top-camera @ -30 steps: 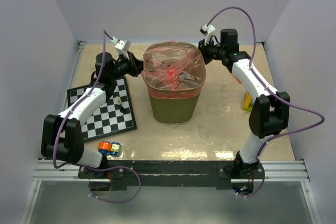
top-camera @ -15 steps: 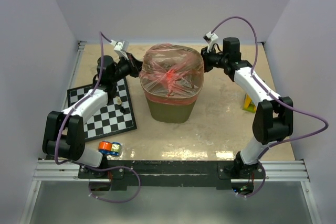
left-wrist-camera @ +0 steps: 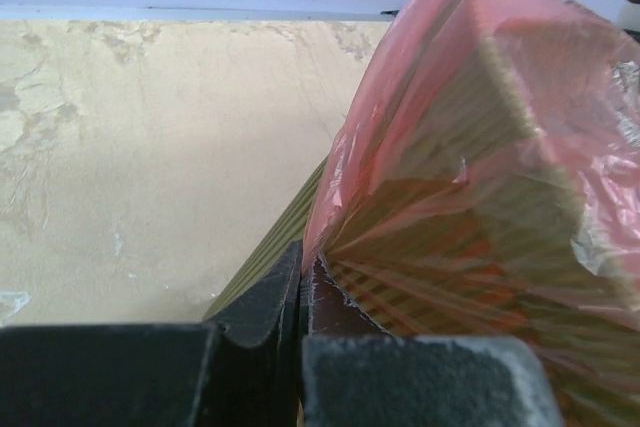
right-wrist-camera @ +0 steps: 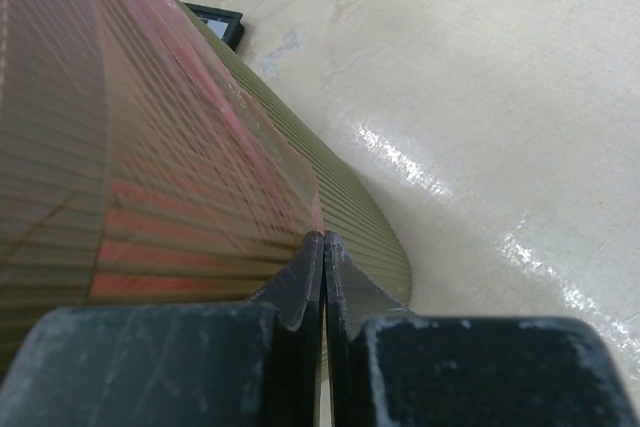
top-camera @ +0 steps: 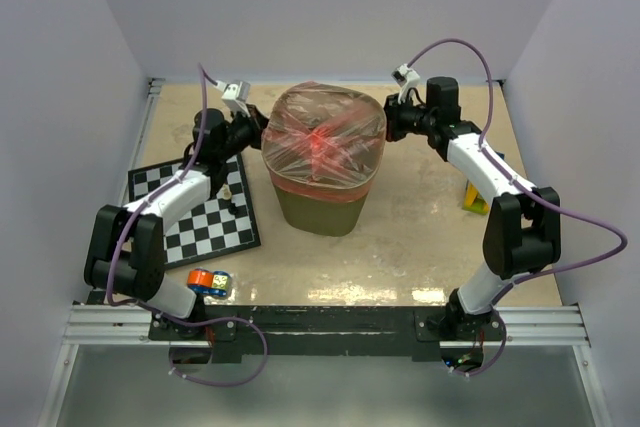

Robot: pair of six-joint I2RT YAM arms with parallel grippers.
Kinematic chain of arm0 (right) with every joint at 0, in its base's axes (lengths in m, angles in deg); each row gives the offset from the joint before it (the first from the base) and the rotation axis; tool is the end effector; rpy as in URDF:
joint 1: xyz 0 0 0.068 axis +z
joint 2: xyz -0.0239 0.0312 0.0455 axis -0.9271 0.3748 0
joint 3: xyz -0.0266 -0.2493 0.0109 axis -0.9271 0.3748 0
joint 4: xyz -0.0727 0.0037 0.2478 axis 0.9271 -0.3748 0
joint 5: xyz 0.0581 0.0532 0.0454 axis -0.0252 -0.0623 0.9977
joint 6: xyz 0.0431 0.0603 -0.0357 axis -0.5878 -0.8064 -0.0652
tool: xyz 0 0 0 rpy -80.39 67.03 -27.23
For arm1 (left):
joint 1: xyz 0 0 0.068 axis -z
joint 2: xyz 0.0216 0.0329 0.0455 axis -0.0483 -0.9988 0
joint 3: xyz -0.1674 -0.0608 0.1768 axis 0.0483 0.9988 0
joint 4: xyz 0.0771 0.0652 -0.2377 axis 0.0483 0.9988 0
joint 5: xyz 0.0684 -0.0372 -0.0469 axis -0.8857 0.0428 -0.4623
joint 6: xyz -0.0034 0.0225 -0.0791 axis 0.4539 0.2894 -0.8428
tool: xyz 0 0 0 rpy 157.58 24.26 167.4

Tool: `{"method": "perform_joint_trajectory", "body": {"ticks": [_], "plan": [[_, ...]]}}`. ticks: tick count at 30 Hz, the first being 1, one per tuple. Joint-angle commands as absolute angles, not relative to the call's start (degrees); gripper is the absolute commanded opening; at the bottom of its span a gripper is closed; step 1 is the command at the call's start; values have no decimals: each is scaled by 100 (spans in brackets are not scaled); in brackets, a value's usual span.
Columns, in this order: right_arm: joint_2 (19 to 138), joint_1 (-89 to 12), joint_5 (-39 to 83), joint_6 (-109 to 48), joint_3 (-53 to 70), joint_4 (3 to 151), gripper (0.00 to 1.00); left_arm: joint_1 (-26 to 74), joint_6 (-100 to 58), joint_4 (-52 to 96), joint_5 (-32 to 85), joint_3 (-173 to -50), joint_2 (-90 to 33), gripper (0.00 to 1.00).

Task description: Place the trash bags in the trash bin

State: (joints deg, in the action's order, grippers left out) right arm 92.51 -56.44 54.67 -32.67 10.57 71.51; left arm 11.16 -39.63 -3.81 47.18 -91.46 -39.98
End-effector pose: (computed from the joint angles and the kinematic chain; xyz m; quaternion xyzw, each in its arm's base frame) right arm 0.3844 0.1261 0.2614 -0.1970 0.7986 0.3790 0.4240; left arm 0.3559 -0.1240 0.2472 0.0616 0.7421 -0.4150 0.5227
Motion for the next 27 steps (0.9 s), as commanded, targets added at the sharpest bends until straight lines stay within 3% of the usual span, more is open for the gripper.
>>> {"method": "perform_joint_trajectory", "body": {"ticks": [1, 9, 17, 27], "plan": [[9375, -5349, 5967, -3573, 1232, 6971, 0, 1595, -3870, 347, 4925, -8714, -4052, 0], [9270, -5358, 5888, -3329, 1277, 6883, 0, 1586, -3431, 585, 4704, -8643, -3815, 0], [9085, -5402, 4868, -2977, 1566, 6619, 0, 1472, -2816, 1007, 4484, -8371, -3507, 0], [8997, -5410, 4894, -2537, 2050, 6777, 0, 1455, -2525, 700, 4229, -7869, -3340, 0]]}}
